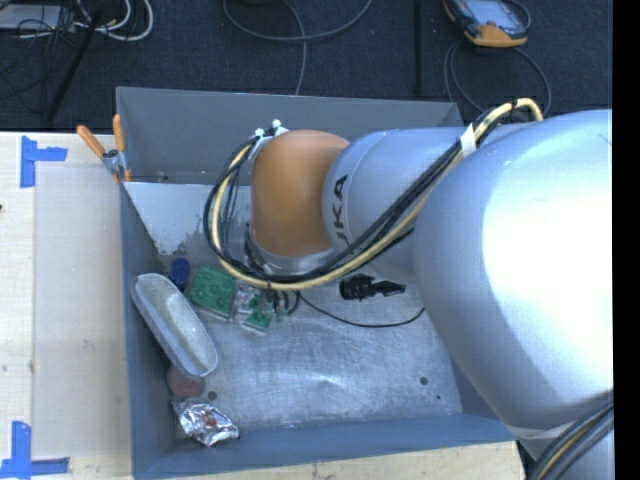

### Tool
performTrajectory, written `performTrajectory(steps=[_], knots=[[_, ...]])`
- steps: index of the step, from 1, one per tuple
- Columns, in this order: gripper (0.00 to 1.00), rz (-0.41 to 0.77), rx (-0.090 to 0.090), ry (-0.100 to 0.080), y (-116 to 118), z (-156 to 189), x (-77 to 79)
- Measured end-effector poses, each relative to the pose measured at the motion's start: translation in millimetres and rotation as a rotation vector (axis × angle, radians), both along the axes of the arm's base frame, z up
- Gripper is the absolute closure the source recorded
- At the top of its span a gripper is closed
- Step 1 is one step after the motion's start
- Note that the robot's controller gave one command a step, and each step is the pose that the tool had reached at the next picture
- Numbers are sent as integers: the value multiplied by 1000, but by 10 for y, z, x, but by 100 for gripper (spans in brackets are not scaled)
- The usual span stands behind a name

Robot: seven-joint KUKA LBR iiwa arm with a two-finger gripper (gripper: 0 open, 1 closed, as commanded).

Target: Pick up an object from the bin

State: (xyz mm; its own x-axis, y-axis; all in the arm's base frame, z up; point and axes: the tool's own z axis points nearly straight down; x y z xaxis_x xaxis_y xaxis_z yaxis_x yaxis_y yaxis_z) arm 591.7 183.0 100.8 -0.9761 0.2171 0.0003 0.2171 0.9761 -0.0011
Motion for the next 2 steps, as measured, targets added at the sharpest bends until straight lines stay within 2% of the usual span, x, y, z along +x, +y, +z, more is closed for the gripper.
performTrajectory(steps=[1,2], knots=[[100,29,1,-5,13,428,77],[0,31,0,-1,10,399,64]])
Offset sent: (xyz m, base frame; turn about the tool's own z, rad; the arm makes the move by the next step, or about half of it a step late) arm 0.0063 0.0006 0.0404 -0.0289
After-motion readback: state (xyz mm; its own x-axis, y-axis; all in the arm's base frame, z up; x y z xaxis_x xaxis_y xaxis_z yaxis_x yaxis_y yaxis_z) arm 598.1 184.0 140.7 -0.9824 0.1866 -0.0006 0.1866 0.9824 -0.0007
